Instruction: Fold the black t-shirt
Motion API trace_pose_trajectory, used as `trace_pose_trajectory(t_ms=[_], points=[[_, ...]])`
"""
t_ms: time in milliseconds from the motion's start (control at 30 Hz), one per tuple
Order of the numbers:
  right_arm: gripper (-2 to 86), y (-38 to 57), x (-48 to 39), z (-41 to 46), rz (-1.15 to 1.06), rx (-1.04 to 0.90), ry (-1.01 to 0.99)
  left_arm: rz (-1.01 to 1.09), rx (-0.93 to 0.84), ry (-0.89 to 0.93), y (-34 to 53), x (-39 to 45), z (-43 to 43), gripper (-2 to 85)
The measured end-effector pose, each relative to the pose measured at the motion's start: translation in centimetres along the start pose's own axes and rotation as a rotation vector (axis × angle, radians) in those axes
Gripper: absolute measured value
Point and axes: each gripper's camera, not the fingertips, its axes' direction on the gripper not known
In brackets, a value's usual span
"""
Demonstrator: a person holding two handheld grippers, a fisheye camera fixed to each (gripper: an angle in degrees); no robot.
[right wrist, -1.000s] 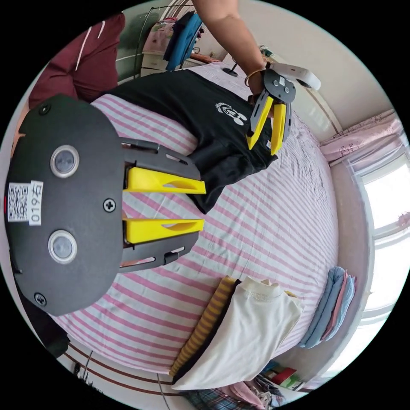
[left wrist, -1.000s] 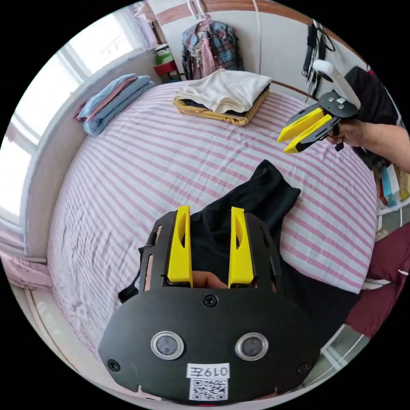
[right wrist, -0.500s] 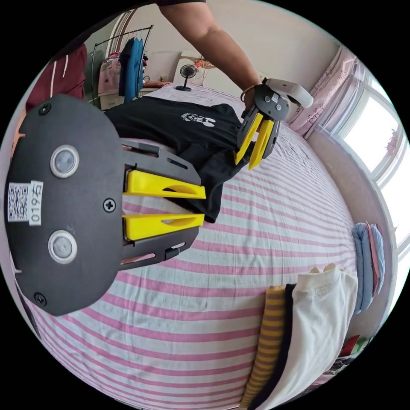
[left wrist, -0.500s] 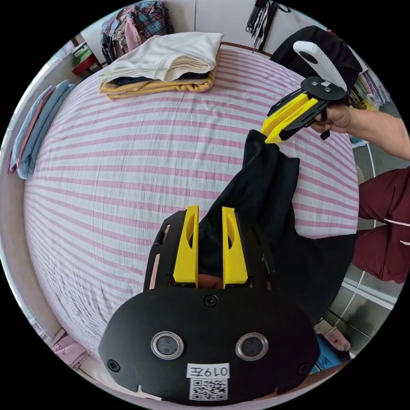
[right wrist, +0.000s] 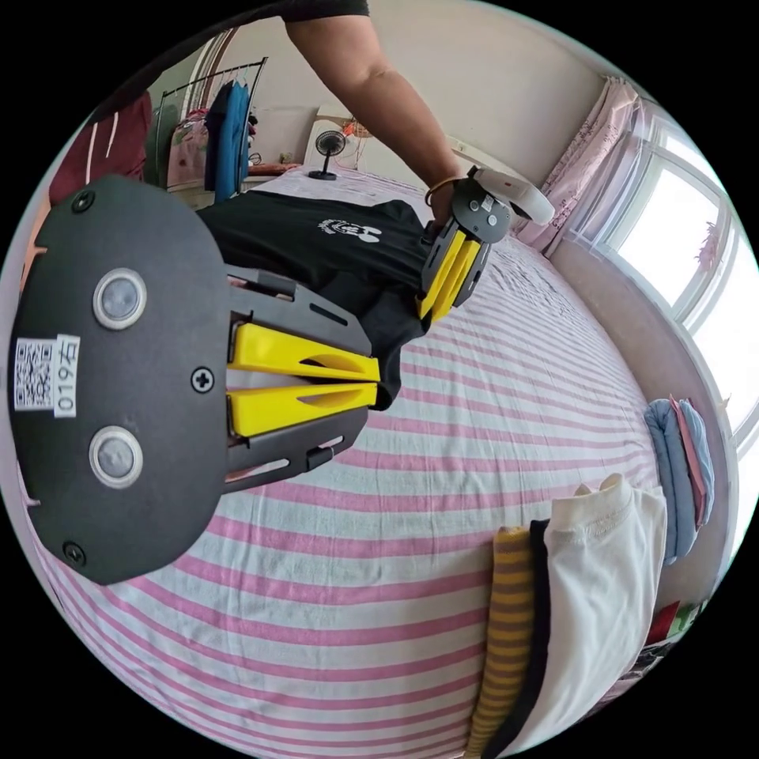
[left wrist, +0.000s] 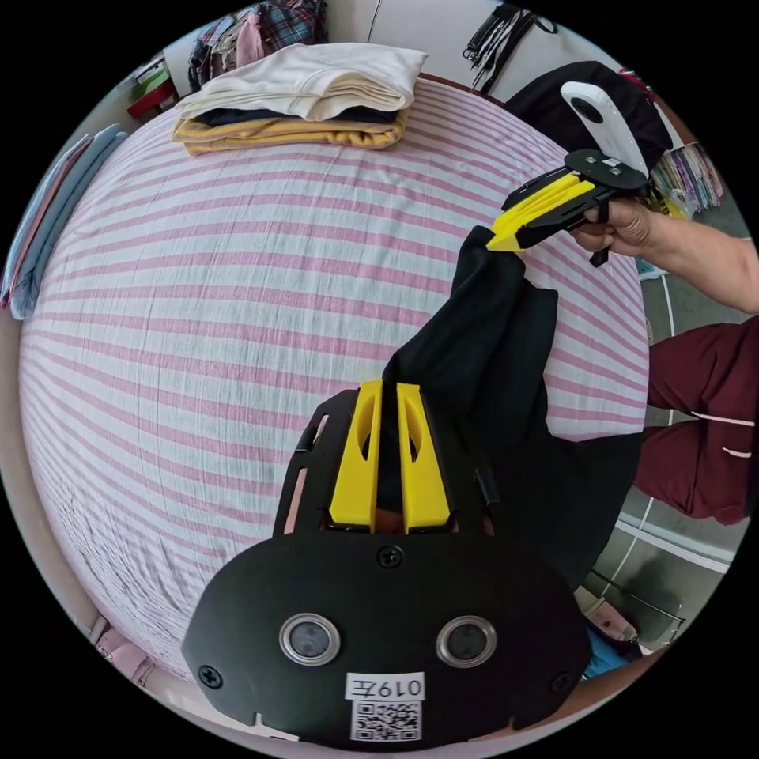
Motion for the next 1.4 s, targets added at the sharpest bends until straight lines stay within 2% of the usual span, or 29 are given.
trace_pose_trajectory(t_ms=[200,267,433,533,633,700,867,1033,1233,1300,1400], points=[[-0.9,0.4,-0.8,-0.1,-0.002,0.105,-0.049,-0.042,0.077,-0.025,0.3,-1.2,-2.5,1.0],[-0.9,0.5,-0.9,-0.5,0.024,0.155,-0.091,-0.083,0.155,-0.047,1.1,-1.4,-4.3,1.0],[-0.8,-1.3,1.7,0.7,0.227,0.213,-0.190,-0.248,0.289,-0.021,2.2,-4.2,-6.2,0.9],[-0.3,-3.1,4.0,3.7,0.347,0.162,-0.202,-0.346,0.242,0.033,1.3,-6.3,-5.0,0.8],[2.1,-4.6,5.4,7.2,0.374,0.066,-0.240,-0.413,0.187,0.056,0.1,-7.5,-3.6,0.8],[5.6,-4.8,5.0,7.5,0.339,0.068,-0.198,-0.436,0.171,0.059,-0.7,-7.7,-3.3,0.8],[7.0,-3.2,3.7,5.3,0.244,0.174,-0.165,-0.443,0.152,0.065,-2.6,-8.2,-3.9,1.0],[8.7,-0.8,-3.2,7.0,-0.115,-0.040,-0.045,-0.487,0.183,0.176,-2.4,-9.7,-5.4,1.2],[8.4,1.4,-5.0,8.2,-0.143,-0.072,-0.038,-0.528,0.294,0.175,-3.2,-10.7,-10.0,0.9],[8.2,1.4,-5.3,8.7,-0.146,-0.089,-0.003,-0.489,0.324,0.151,-4.6,-10.1,-11.4,0.9],[8.2,1.3,-4.9,8.8,-0.113,-0.073,-0.023,-0.300,0.310,0.214,-9.5,-7.6,-12.2,1.0]])
